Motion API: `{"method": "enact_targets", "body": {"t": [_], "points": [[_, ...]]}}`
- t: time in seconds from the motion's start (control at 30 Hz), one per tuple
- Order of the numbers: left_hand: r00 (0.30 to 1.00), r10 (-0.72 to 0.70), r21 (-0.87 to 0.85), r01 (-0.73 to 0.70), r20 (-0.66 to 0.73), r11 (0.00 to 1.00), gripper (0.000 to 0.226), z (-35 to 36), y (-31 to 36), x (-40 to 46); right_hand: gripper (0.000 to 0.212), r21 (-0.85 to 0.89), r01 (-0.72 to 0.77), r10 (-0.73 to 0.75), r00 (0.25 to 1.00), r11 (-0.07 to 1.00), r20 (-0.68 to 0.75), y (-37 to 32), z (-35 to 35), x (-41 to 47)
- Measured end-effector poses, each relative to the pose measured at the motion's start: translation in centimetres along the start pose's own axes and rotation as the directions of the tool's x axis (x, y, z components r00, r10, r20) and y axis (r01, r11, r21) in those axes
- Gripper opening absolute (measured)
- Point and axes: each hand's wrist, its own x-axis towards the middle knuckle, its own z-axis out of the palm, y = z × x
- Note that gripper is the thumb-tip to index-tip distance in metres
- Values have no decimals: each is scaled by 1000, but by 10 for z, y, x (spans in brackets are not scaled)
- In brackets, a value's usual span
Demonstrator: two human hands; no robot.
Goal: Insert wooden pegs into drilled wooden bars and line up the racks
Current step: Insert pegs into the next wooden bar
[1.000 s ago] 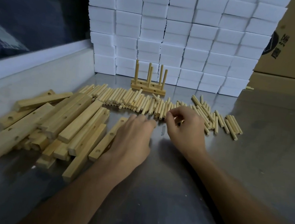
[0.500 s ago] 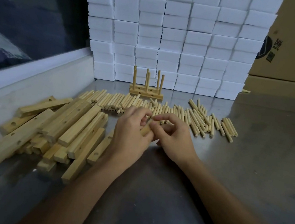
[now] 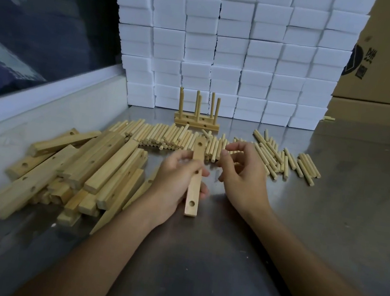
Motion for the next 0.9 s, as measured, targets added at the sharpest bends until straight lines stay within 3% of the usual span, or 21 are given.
{"method": "enact_targets", "body": {"t": [0.1, 0.17, 0.3, 0.4, 0.73, 0.9], "points": [[998, -28, -130, 20, -62, 991, 16, -5, 3, 3, 5, -266, 41, -52, 998, 963, -33, 7, -8, 3], [998, -37, -165, 29, -49, 986, 13, -7, 4, 4, 7, -483, 47, -72, 997, 875, -32, 11, -18, 9], [999, -40, -147, 39, -9, 988, 13, -8, 5, 3, 25, -689, -134, 108, 991, 712, -81, 18, -36, 20], [999, -35, -127, 35, -3, 991, 16, -7, 4, 3, 32, -727, -194, 208, 975, 658, -71, 22, -39, 21], [999, 18, -48, -21, -46, 999, 15, 4, 2, 11, 19, -775, -178, 201, 977, 606, -67, 21, -32, 27], [1000, 28, -49, -29, -12, 998, 18, 6, 0, 17, 23, -780, -219, 239, 967, 587, -91, 18, -31, 26]]}}
